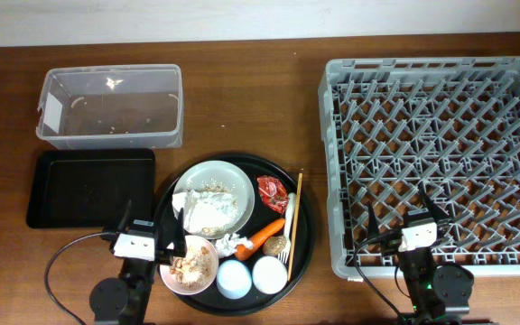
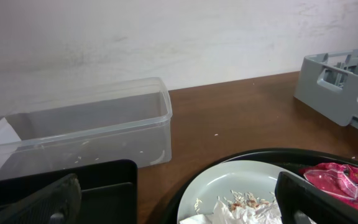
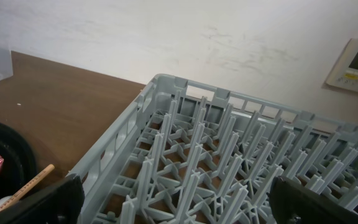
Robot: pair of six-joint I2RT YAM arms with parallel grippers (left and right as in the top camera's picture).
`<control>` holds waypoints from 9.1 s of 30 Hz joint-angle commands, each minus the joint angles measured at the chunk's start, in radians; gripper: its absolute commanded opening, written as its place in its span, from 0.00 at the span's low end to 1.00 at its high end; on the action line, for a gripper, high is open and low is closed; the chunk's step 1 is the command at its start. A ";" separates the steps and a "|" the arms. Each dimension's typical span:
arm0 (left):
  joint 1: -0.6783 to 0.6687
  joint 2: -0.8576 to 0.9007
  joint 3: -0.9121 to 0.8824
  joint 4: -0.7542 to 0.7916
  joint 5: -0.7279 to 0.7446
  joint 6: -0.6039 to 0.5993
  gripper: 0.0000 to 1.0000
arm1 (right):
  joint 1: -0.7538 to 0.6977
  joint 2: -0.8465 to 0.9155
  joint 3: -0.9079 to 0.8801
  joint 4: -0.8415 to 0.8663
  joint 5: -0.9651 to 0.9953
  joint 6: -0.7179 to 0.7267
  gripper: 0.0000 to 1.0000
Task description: Sort waste into correct bins and load items into the dishwasher rack
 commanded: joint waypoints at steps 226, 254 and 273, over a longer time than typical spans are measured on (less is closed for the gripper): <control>0.056 1.661 1.436 -1.255 -0.127 -0.286 0.99 | -0.729 1.623 1.570 -1.104 0.303 0.492 0.58; 0.056 1.661 1.436 -1.255 -0.127 -0.286 0.99 | 0.418 1.459 1.433 -1.250 -0.029 0.221 1.00; 0.056 1.661 1.436 -1.252 -0.127 -0.286 0.99 | 1.181 1.896 1.374 -0.929 0.066 0.414 0.78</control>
